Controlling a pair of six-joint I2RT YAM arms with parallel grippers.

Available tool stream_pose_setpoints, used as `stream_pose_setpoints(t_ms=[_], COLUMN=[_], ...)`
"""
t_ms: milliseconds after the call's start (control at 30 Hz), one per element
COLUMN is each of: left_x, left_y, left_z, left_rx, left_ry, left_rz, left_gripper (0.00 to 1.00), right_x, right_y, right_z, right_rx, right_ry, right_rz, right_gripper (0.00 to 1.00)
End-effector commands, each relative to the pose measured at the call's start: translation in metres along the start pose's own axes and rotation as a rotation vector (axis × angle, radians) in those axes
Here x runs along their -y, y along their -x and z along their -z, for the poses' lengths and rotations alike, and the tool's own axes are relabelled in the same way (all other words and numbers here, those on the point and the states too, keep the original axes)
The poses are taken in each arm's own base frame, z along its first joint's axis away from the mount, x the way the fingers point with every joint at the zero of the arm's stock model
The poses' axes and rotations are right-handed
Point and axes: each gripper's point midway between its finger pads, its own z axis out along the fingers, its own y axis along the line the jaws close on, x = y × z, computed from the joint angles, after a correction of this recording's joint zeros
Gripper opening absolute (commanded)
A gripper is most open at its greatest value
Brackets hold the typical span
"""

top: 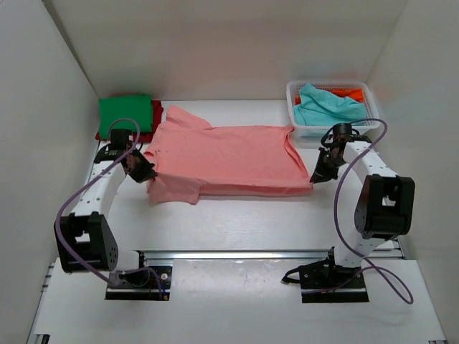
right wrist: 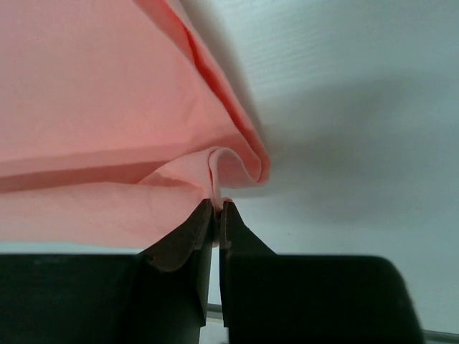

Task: Fold and stack the t-shirts
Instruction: Fold the flattened tshirt in 1/3 of the way

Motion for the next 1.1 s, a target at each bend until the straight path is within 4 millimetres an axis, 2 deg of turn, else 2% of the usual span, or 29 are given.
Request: stream_pose_setpoints(t_ms=[0, 300, 367, 400, 500, 533, 567, 700, 800, 833, 867, 1000, 1067], left_x=[0.018, 0.026, 0.035, 0.035, 0.047, 0.054, 0.057, 0.058, 0.043, 0.033, 0.028, -0.003, -0.016], left_y=[0.028, 0.037, 0.045, 0.048, 0.068, 0.079, 0.096, 0.11, 0.094, 0.085, 0.07, 0.047, 0.032], left_z=[-0.002, -0.038, -0.042, -0.048, -0.053, -0.053, -0.054, -0.045, -0.041, -0.044, -0.043, -0.032, -0.035], left_rx=[0.049, -0.011, -0.003, -0.004, 0.026, 0.048, 0.08, 0.124, 0.096, 0.077, 0.058, 0.065, 0.041], left_ry=[-0.036, -0.025, -0.037, -0.031, -0.047, -0.063, -0.057, -0.053, -0.03, -0.011, 0.002, 0.089, 0.113], left_rz=[0.026, 0.044, 0.039, 0.041, 0.032, 0.027, 0.029, 0.019, 0.029, 0.04, 0.028, 0.015, 0.014], left_gripper=[0.01, 0.0, 0.09, 0.23, 0.46, 0.56, 0.65, 0.66, 0.66, 0.65, 0.65, 0.64, 0.64], right_x=[-0.003, -0.012, -0.014, -0.014, -0.009, -0.008, 0.001, 0.012, 0.017, 0.016, 0.018, 0.012, 0.005], right_y=[0.02, 0.036, 0.044, 0.05, 0.059, 0.066, 0.078, 0.081, 0.069, 0.069, 0.058, 0.041, 0.04], right_z=[-0.002, -0.025, -0.031, -0.029, -0.029, -0.025, -0.017, -0.01, -0.009, -0.006, -0.011, -0.014, -0.019], right_rx=[0.026, -0.019, -0.023, -0.006, 0.016, 0.041, 0.085, 0.124, 0.124, 0.135, 0.112, 0.105, 0.111], right_ry=[0.01, 0.029, 0.029, 0.028, 0.009, -0.002, -0.038, -0.057, -0.051, -0.039, -0.036, 0.012, 0.025], right_rz=[0.019, 0.016, 0.005, 0.004, -0.037, -0.049, -0.082, -0.101, -0.101, -0.093, -0.091, -0.051, -0.028], right_gripper=[0.0, 0.0, 0.01, 0.05, 0.12, 0.15, 0.2, 0.25, 0.3, 0.31, 0.3, 0.3, 0.3])
